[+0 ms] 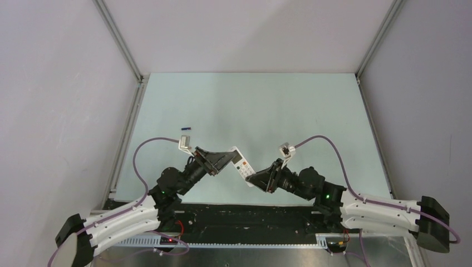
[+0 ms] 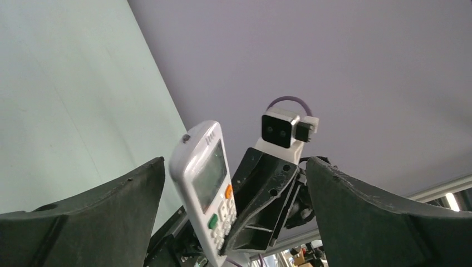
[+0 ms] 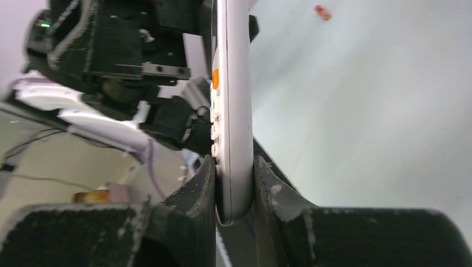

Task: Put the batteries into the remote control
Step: Adjust the remote control.

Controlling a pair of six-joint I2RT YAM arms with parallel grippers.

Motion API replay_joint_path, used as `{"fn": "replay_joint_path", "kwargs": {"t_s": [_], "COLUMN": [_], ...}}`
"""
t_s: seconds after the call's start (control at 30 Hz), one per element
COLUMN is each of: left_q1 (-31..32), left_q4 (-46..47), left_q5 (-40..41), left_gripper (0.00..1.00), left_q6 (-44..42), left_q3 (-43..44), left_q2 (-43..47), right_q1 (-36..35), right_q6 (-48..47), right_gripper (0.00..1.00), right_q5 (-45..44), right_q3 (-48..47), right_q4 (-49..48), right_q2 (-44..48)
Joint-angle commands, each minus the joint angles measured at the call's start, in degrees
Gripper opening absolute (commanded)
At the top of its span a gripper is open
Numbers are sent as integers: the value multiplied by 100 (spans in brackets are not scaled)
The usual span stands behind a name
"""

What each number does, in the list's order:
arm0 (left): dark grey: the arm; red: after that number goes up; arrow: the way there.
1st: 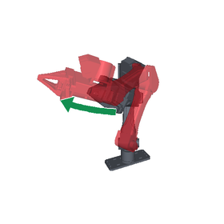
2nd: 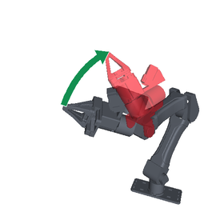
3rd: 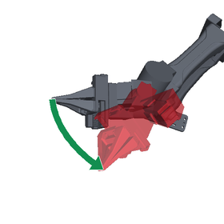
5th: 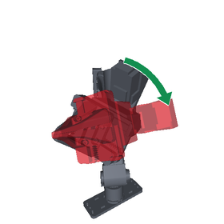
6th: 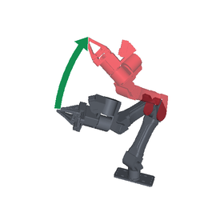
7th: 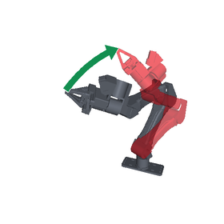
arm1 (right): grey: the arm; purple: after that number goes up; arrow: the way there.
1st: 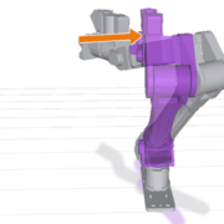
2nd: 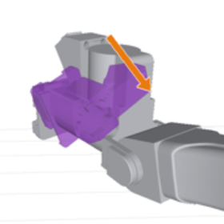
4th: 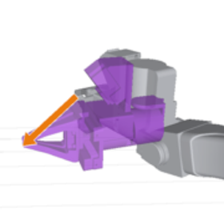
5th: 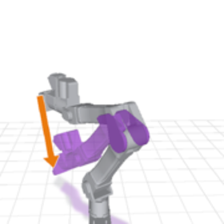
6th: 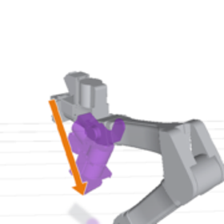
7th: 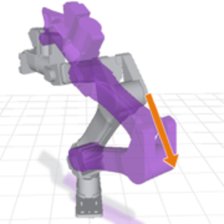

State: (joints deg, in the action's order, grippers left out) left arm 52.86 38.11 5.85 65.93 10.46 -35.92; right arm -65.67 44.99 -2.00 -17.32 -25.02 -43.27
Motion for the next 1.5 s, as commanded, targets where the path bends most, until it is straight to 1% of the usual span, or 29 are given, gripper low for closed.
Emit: {"fn": "replay_joint_path", "kwargs": {"t_s": [0.0,0.03,0.07,0.1,0.13,0.17,0.27,0.33,0.4,0.47,0.53,0.7,0.83,0.87,0.97,1.03,1.13,1.23,1.3,1.33,1.37,1.43,1.47], "left_q1": [22,22,22,22,22,22,24,25,23,25,27,25,24,25,24,23,25,30,23,27,29,23,29], "left_q4": [-412,-797,-1218,-1425,-1819,-2015,-2817,-3265,-3674,-4112,-4297,-4330,-4334,-4327,-4313,-4290,-4242,-4176,-4126,-4113,-4084,-4049,-4040], "left_q5": [119,123,144,162,184,200,269,325,394,435,439,388,357,356,354,360,370,350,329,323,313,306,308], "left_gripper": [100,100,100,100,100,100,100,100,100,100,100,100,100,100,99,96,86,79,68,65,59,52,50], "left_q6": [191,209,238,263,285,323,369,381,374,358,361,485,518,531,556,557,558,557,579,603,608,621,633], "left_q3": [119,178,315,386,538,603,954,1171,1392,1588,1694,1735,1761,1764,1821,1854,1871,1865,1838,1824,1799,1763,1752], "left_q2": [141,152,149,137,129,112,57,-17,-133,-264,-372,-477,-545,-555,-613,-625,-627,-635,-643,-644,-648,-651,-657], "right_q1": [-509,-739,-861,-1089,-1203,-1418,-1804,-2023,-2221,-2334,-2443,-2706,-2860,-2879,-2954,-2986,-3039,-3059,-3065,-3065,-3070,-3092,-3096], "right_q6": [-1331,-1736,-1971,-2424,-2644,-3058,-3831,-4516,-5471,-5991,-6329,-7051,-8240,-8382,-8755,-8916,-9143,-9181,-9200,-9234,-9271,-9309,-9312], "right_gripper": [0,0,0,0,0,0,0,0,0,0,0,0,0,0,0,0,0,0,0,0,0,0,0], "right_q5": [-1971,-2287,-2821,-3038,-3497,-3709,-4630,-4825,-4983,-5170,-5419,-5974,-6382,-6438,-6514,-6577,-6632,-6634,-6640,-6656,-6664,-6671,-6662], "right_q3": [-651,-773,-826,-922,-966,-1039,-1117,-1119,-1116,-1120,-1144,-1290,-1373,-1389,-1522,-1568,-1580,-1592,-1600,-1604,-1606,-1603,-1604], "right_q4": [1307,1443,1641,1744,1789,1811,1694,1525,1345,1226,1107,486,-514,-808,-1136,-1347,-1668,-1827,-1854,-1907,-1944,-2026,-2067], "right_q2": [159,116,81,-6,-55,-159,-348,-455,-660,-866,-1081,-1675,-2230,-2313,-2696,-2868,-3049,-3141,-3254,-3282,-3333,-3375,-3383]}}
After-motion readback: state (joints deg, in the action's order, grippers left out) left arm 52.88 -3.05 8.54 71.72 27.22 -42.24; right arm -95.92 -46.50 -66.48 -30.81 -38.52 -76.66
